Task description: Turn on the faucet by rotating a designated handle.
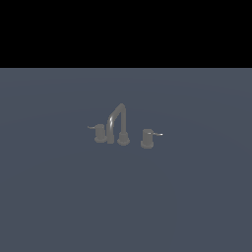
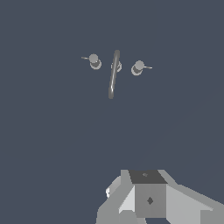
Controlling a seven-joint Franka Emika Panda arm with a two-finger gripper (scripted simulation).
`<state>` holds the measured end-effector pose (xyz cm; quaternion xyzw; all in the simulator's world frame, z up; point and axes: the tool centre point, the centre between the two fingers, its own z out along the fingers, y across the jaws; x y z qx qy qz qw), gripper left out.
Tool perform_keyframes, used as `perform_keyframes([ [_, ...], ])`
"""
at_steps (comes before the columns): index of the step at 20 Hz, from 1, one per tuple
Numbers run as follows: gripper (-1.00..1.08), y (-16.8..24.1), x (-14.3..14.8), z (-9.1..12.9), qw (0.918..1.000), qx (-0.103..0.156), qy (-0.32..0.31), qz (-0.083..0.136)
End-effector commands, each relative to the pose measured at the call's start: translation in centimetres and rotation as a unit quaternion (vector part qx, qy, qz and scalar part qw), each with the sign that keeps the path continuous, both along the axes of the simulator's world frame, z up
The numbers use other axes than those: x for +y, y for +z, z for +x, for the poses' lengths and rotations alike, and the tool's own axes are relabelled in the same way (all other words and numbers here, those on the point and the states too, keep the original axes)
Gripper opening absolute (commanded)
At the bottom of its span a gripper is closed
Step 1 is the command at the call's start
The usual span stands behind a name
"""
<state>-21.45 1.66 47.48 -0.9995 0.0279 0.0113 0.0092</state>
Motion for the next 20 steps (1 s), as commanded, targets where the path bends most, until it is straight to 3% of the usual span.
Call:
perform_keyframes([
  [1,-1.0,-0.4,0.4,1.3,0.9998,0.002,-0.021,0.007],
  [11,-1.0,-3.6,2.4,7.9,0.9893,0.016,-0.14,0.035],
  [20,-1.0,-7.8,4.3,13.7,0.9645,0.032,-0.258,0.049],
])
